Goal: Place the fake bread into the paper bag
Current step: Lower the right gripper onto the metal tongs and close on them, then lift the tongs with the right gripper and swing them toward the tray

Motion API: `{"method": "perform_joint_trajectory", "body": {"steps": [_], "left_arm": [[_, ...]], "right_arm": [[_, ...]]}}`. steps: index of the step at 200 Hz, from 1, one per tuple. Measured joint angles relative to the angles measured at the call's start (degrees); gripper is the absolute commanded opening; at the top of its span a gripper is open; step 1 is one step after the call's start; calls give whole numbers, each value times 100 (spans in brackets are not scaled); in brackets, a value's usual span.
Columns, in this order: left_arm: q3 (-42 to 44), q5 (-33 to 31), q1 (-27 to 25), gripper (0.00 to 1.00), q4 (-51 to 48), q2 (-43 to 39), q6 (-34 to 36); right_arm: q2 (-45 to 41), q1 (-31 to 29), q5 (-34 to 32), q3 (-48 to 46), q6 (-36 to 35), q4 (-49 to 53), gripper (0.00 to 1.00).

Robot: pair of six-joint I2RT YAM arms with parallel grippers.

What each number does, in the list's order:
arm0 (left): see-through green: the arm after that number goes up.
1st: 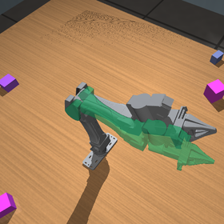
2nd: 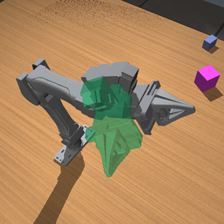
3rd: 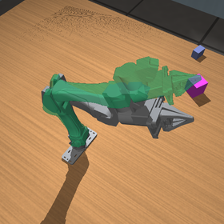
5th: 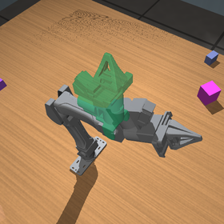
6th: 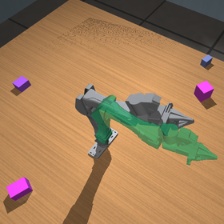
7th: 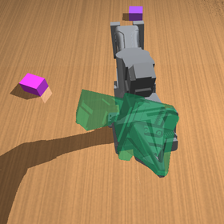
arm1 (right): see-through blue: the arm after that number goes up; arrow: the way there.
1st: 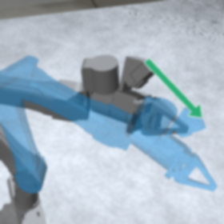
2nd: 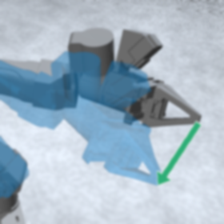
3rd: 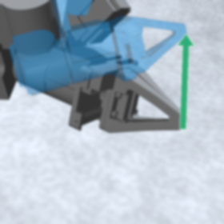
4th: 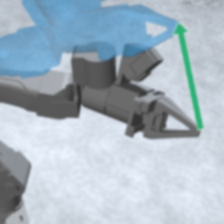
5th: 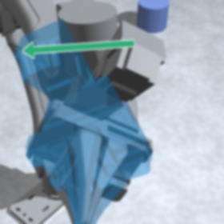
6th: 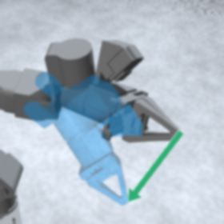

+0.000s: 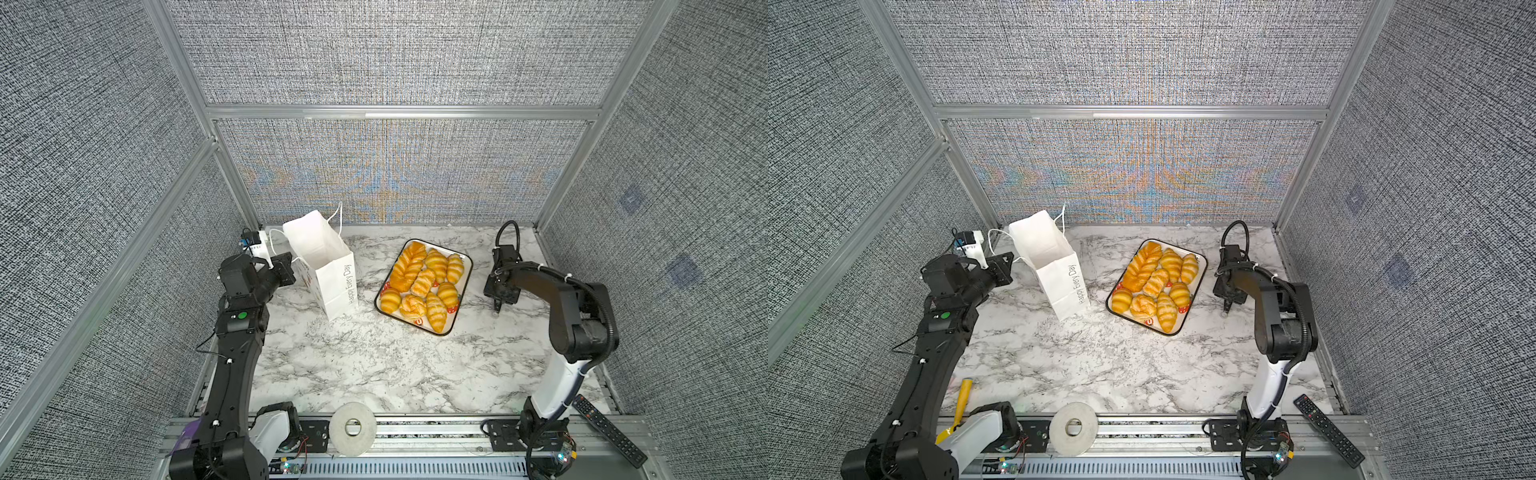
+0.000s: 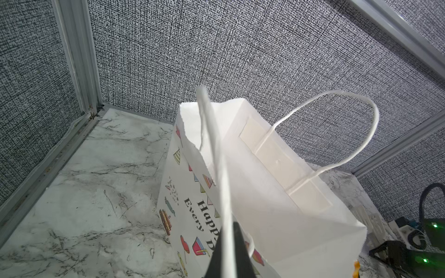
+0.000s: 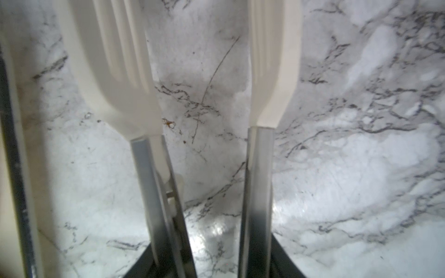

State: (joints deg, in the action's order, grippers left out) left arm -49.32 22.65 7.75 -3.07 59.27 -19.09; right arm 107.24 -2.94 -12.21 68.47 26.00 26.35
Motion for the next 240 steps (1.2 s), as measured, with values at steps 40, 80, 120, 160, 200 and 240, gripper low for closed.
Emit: {"method": "perform_joint_trajectory", "body": {"steps": [40,80,120,160,200,240], "left_arm": [[0,0,0,0,0,-4,0],[7,15,0,0,2,-13,-2],[7,31,2,0,0,-20,-2],[7,33,7,0,2,-20,0],[7,37,7,0,0,-20,-2],[7,42,7,0,2,-20,0]], "right_arm": [[-297,-7,-94,-302,46,-192,39],[-658,-46,-175,-636,122,-358,35],[-1001,-162,-243,-817,177,-363,33],[-1532,-284,-278,-850,190,-144,33],[-1965,-365,-236,-758,103,232,32],[-2293,-413,-11,-542,0,605,32]]}}
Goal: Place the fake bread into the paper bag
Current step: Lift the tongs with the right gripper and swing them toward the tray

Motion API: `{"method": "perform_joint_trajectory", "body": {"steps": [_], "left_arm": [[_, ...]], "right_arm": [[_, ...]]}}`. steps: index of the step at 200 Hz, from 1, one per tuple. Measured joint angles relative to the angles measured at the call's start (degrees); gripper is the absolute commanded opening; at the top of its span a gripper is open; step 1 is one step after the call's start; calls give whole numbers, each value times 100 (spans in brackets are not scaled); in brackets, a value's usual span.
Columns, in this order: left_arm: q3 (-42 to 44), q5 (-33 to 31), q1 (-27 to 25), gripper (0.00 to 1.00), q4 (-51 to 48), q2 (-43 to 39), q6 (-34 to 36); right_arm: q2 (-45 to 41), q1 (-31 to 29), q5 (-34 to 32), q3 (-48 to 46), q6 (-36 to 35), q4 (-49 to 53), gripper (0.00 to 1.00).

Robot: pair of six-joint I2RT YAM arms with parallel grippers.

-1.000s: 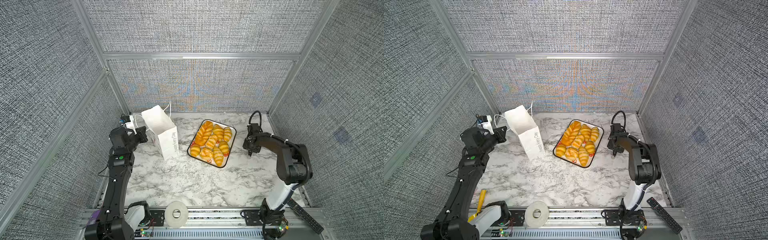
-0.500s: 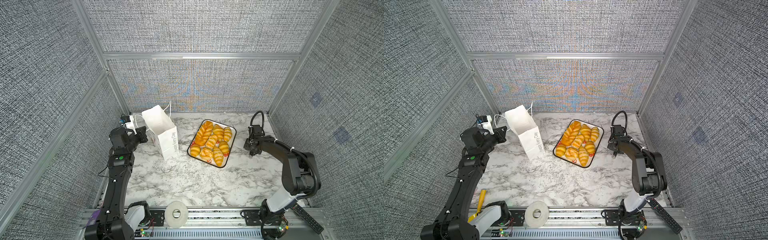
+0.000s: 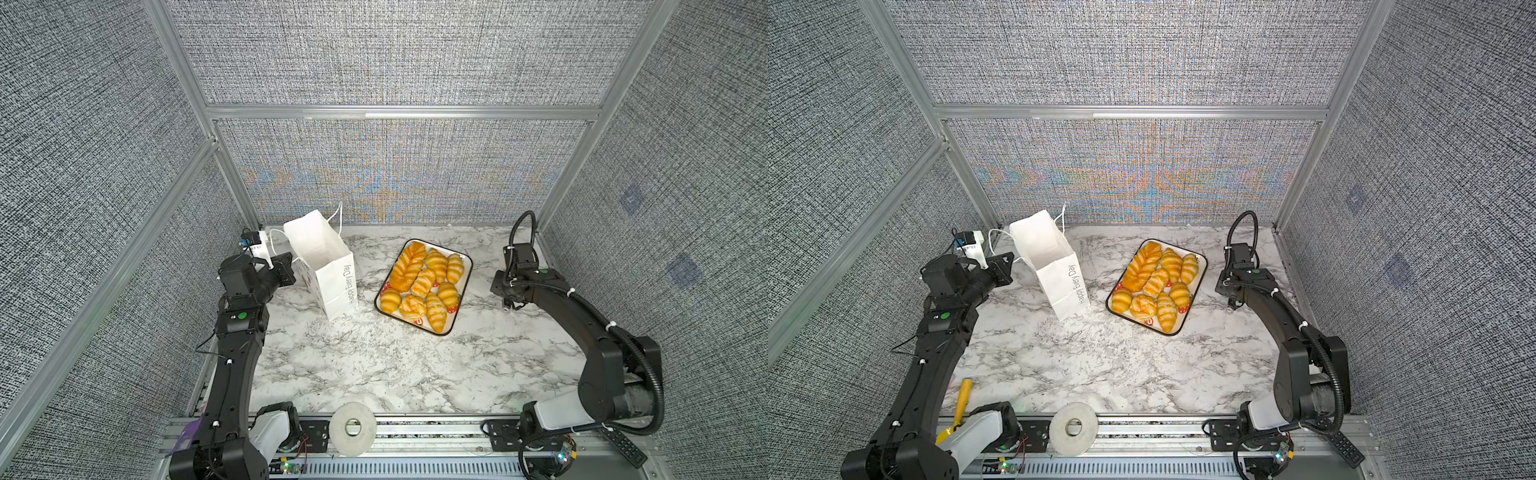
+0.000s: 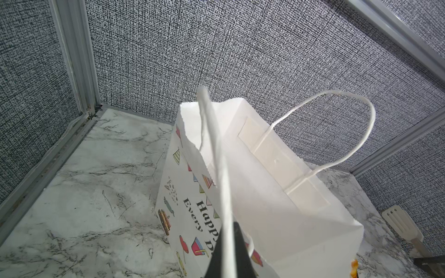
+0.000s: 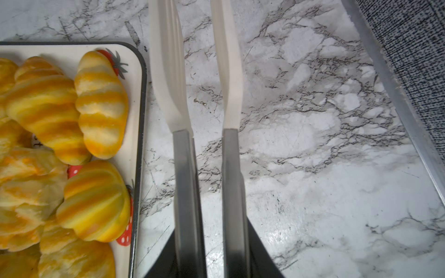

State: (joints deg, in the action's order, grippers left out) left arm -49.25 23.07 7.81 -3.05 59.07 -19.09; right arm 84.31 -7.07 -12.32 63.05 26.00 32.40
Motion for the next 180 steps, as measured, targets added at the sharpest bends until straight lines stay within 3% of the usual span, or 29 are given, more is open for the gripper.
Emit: {"method": "perform_joint_trajectory", "body": {"steps": [117,180], "left_arm": [[0,4,4,0,-2,-26,-2],[31,7,4,0,2,-24,-2]], "right_arm": [[-74,-293,822,772,-192,664,32],[-44,-385,866,837,-236,831,32]]}}
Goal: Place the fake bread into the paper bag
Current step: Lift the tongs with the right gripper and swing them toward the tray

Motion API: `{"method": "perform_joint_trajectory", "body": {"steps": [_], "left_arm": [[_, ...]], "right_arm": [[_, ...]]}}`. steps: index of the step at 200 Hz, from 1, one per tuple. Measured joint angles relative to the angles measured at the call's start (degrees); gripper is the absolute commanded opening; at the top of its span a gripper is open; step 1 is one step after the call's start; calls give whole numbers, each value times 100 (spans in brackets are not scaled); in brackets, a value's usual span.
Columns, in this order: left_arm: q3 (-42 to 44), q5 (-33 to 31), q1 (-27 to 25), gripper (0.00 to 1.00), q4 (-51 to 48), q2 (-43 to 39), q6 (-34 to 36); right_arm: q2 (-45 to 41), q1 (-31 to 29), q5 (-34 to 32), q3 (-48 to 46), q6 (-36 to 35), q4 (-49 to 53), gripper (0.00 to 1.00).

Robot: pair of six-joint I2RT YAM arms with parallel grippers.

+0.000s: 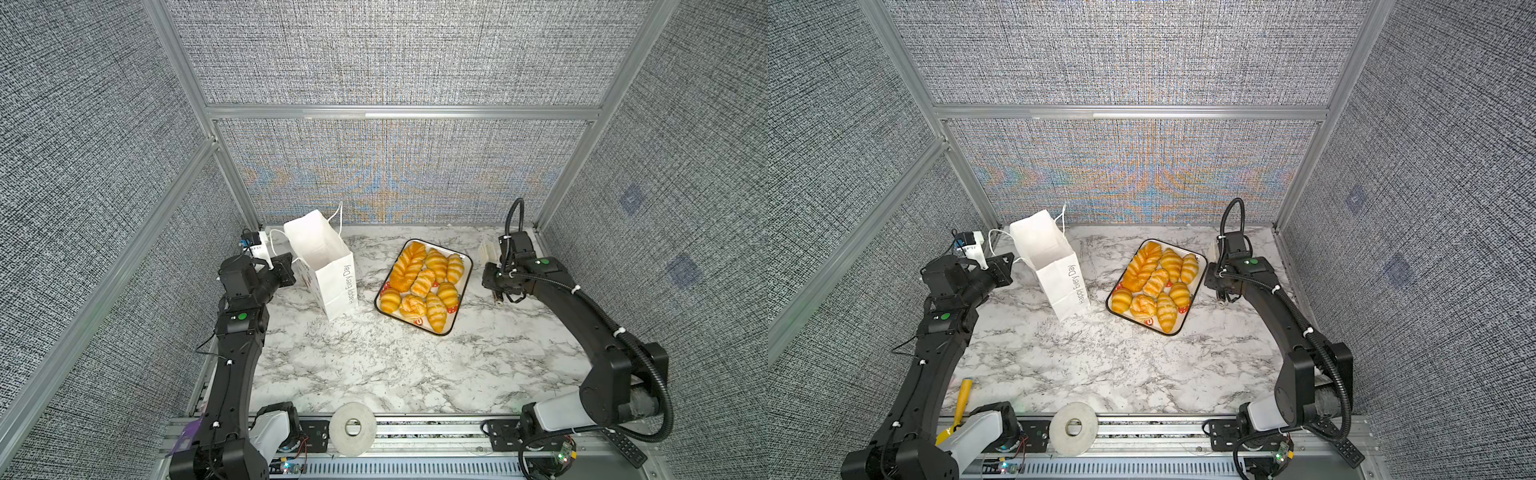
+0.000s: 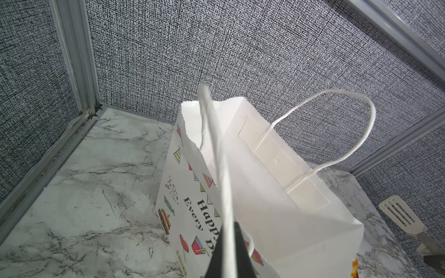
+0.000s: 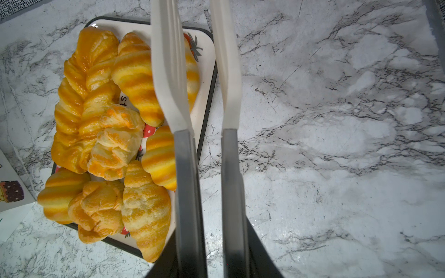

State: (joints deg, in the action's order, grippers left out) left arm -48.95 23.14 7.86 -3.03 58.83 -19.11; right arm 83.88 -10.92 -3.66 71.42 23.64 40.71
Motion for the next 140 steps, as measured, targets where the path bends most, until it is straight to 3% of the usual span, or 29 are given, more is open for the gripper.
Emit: {"method": "perform_joint_trajectory", "body": {"steps": [140], "left_arm": [[11,42,0,0,0,-85,0]], "right_arm": [[586,-105,328,393,-85,109,32]]}}
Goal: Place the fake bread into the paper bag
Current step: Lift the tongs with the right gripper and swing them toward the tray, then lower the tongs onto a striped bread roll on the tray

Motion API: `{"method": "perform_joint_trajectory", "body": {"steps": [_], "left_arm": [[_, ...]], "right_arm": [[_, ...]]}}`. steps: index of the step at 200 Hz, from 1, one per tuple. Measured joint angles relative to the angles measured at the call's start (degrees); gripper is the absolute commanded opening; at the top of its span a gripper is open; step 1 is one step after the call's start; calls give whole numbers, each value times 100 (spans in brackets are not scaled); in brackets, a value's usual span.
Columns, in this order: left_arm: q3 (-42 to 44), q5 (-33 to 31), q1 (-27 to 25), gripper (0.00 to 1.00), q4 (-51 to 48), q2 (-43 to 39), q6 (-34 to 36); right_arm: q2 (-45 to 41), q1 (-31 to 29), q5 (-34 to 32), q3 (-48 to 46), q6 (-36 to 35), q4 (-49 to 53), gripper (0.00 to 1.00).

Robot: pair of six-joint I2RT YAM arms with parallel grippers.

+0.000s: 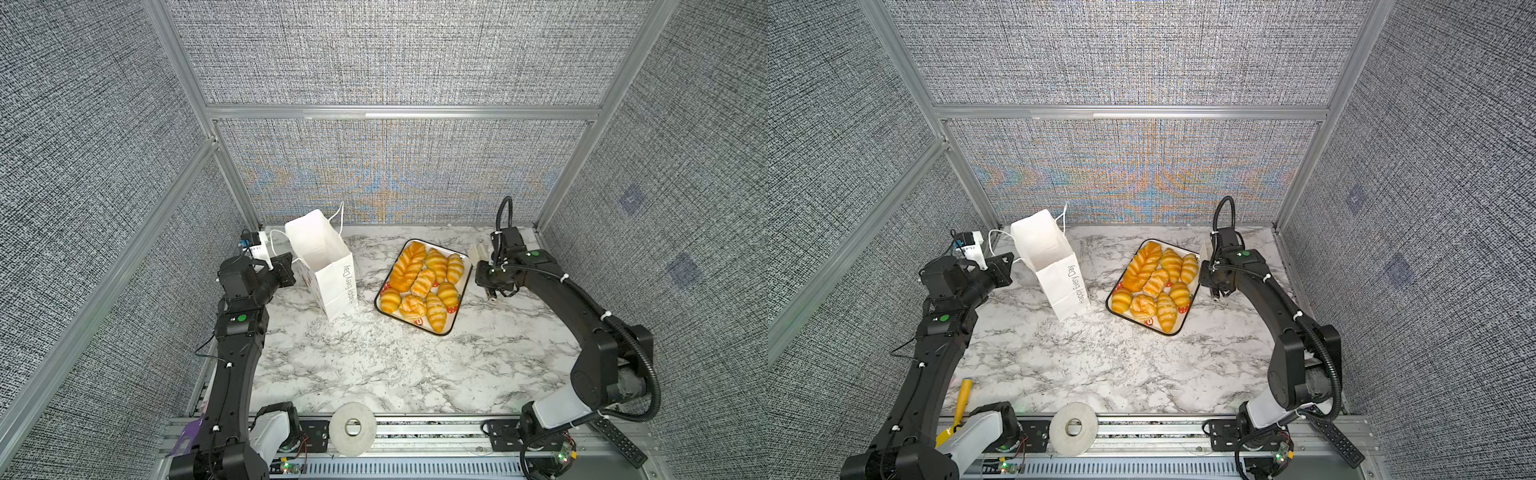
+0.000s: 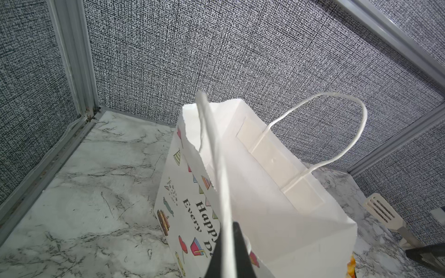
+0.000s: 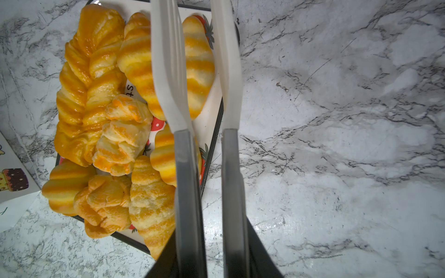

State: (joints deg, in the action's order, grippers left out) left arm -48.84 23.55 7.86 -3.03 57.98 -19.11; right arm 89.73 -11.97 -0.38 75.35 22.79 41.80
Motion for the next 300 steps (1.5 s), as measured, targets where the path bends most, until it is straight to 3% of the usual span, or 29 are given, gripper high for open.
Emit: {"method": "perform_joint_trajectory", "body": {"steps": [160,300], "left_arm": [[13,0,0,0,-2,-33,2],[13,-4,0,0,-4,-31,9]], "right_arm": [[881,-85,341,291,-76,-55,47],[1394,-90,365,308,-55,-223,48]]}}
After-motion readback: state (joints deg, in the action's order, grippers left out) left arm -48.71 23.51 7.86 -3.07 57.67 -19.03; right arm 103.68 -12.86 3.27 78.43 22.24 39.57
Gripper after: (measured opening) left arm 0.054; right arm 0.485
